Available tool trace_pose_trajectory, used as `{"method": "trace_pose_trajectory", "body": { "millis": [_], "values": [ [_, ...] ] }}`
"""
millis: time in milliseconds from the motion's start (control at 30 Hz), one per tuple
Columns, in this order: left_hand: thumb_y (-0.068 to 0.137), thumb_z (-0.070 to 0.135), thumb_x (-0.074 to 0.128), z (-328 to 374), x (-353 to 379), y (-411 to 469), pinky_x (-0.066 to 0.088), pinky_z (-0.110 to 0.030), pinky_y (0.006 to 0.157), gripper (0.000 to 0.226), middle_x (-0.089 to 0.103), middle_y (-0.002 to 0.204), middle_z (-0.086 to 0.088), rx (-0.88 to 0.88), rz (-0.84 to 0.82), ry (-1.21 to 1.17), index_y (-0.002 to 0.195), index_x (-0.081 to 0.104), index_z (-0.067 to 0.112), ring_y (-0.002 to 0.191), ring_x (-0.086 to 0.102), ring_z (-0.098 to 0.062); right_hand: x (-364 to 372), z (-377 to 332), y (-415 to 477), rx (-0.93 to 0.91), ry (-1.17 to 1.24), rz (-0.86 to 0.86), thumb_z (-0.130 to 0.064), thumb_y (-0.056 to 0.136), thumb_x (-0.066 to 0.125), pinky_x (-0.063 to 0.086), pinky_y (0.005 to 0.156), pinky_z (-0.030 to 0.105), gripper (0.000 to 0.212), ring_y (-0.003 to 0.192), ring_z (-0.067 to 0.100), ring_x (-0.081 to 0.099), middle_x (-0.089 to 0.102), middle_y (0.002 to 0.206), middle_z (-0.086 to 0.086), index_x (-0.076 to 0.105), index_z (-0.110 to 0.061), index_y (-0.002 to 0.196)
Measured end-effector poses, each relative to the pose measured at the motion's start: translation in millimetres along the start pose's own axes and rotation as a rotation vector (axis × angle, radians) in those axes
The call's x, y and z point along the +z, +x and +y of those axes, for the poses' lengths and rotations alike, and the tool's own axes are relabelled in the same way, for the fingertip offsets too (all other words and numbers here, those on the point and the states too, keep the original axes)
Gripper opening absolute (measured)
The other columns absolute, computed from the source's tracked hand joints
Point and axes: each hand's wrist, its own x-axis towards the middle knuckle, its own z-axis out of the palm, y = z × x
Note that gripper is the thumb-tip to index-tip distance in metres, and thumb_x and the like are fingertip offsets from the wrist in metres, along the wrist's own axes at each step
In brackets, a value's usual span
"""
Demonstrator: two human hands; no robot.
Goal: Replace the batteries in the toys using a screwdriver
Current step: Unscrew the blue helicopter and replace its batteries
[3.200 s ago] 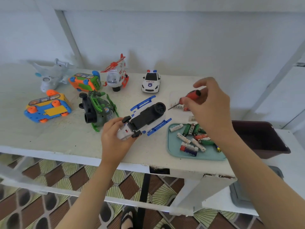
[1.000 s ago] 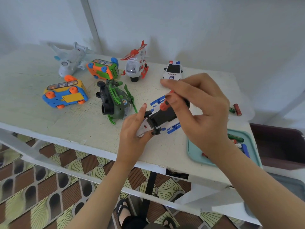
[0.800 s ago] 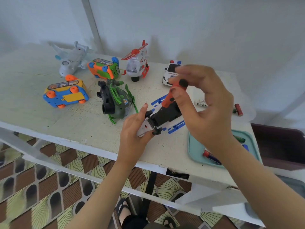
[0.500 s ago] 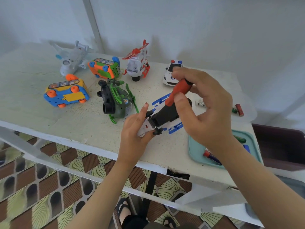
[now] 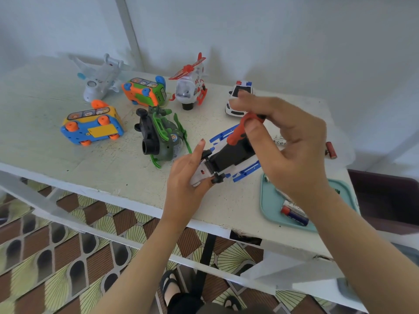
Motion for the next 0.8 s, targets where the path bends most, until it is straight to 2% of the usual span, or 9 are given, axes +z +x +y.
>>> {"method": "trace_pose_trajectory", "body": {
  "millis": [100, 200, 300, 400, 500, 567, 700, 767, 800],
  "values": [
    [0.08, 0.027, 0.073, 0.9, -0.1, 0.4, 0.041, -0.02, 0.095, 0.078, 0.053, 0.117, 0.014, 0.005, 0.007, 0.001, 0.144, 0.029, 0.037, 0.105, 0.055, -0.017, 3.3, 0.8, 0.0, -0.035, -0.039, 0.007, -0.007, 0.089, 0.059, 0.049, 0.093, 0.029, 0.018, 0.106, 0.016, 0.065, 0.068, 0.11, 0.011, 0.067, -0.01, 0.105],
    [0.08, 0.028, 0.072, 0.7, -0.1, 0.9, 0.045, -0.028, 0.096, 0.078, 0.053, 0.117, 0.014, -0.004, 0.005, -0.001, 0.144, 0.029, 0.037, 0.106, 0.054, -0.018, 7.0, 0.0, 2.2, -0.031, -0.066, 0.067, -0.018, 0.087, 0.066, 0.05, 0.084, 0.025, 0.019, 0.085, 0.018, 0.065, 0.063, 0.1, 0.011, 0.068, -0.012, 0.105],
    [0.082, 0.031, 0.068, 0.0, -0.2, 0.5, 0.047, -0.034, 0.097, 0.075, 0.05, 0.117, 0.02, 0.003, 0.001, -0.006, 0.145, 0.029, 0.035, 0.106, 0.055, -0.019, 7.3, -1.2, 4.2, -0.026, -0.095, 0.102, -0.014, 0.087, 0.067, 0.047, 0.084, 0.019, 0.024, 0.083, 0.012, 0.064, 0.066, 0.09, 0.004, 0.066, -0.01, 0.11],
    [0.082, 0.032, 0.066, 0.6, 0.2, 1.1, 0.046, -0.032, 0.095, 0.073, 0.052, 0.116, 0.012, 0.009, 0.001, -0.006, 0.144, 0.029, 0.035, 0.103, 0.054, -0.017, 5.7, -2.9, 4.5, 0.026, -0.027, 0.08, -0.005, 0.087, 0.067, 0.045, 0.085, 0.014, 0.026, 0.074, 0.01, 0.066, 0.067, 0.092, 0.0, 0.063, -0.005, 0.113],
    [0.081, 0.03, 0.069, 0.0, 0.9, 1.1, 0.043, -0.024, 0.095, 0.075, 0.052, 0.116, 0.011, 0.016, 0.001, 0.001, 0.144, 0.028, 0.035, 0.104, 0.053, -0.016, 4.4, -2.2, 3.0, 0.052, -0.006, 0.039, 0.0, 0.091, 0.06, 0.047, 0.083, 0.015, 0.022, 0.071, 0.013, 0.068, 0.069, 0.097, 0.009, 0.063, -0.003, 0.112],
    [0.079, 0.026, 0.074, -0.8, 1.0, 0.6, 0.04, -0.018, 0.095, 0.08, 0.052, 0.117, 0.011, 0.007, 0.0, 0.001, 0.143, 0.029, 0.037, 0.105, 0.054, -0.017, 3.7, 0.0, 1.7, 0.067, 0.003, 0.015, 0.003, 0.093, 0.054, 0.047, 0.083, 0.016, 0.023, 0.076, 0.013, 0.068, 0.067, 0.096, 0.015, 0.061, -0.004, 0.114],
    [0.082, 0.033, 0.066, -0.9, 0.9, 0.6, 0.039, -0.017, 0.095, 0.072, 0.052, 0.118, 0.01, 0.018, 0.001, 0.009, 0.143, 0.029, 0.037, 0.105, 0.054, -0.017, 4.9, 1.4, 0.0, 0.075, 0.026, -0.012, 0.005, 0.096, 0.044, 0.041, 0.092, 0.011, 0.024, 0.097, 0.012, 0.058, 0.067, 0.099, 0.011, 0.06, -0.001, 0.112],
    [0.082, 0.033, 0.065, -1.0, 1.0, 0.5, 0.041, -0.02, 0.095, 0.072, 0.052, 0.118, 0.009, 0.021, 0.002, 0.007, 0.144, 0.029, 0.037, 0.104, 0.054, -0.018, 6.4, -0.2, -0.2, 0.047, 0.023, 0.01, 0.001, 0.095, 0.047, 0.039, 0.098, 0.014, 0.023, 0.105, 0.013, 0.061, 0.066, 0.106, 0.015, 0.061, -0.005, 0.112],
    [0.083, 0.033, 0.065, -0.8, 0.9, 0.3, 0.043, -0.025, 0.096, 0.071, 0.053, 0.117, 0.009, 0.017, 0.002, 0.002, 0.144, 0.029, 0.037, 0.104, 0.055, -0.019, 7.4, -0.9, -0.4, 0.031, 0.002, 0.035, -0.005, 0.093, 0.051, 0.041, 0.098, 0.018, 0.021, 0.113, 0.016, 0.059, 0.064, 0.11, 0.009, 0.062, -0.009, 0.11]
  ]
}}
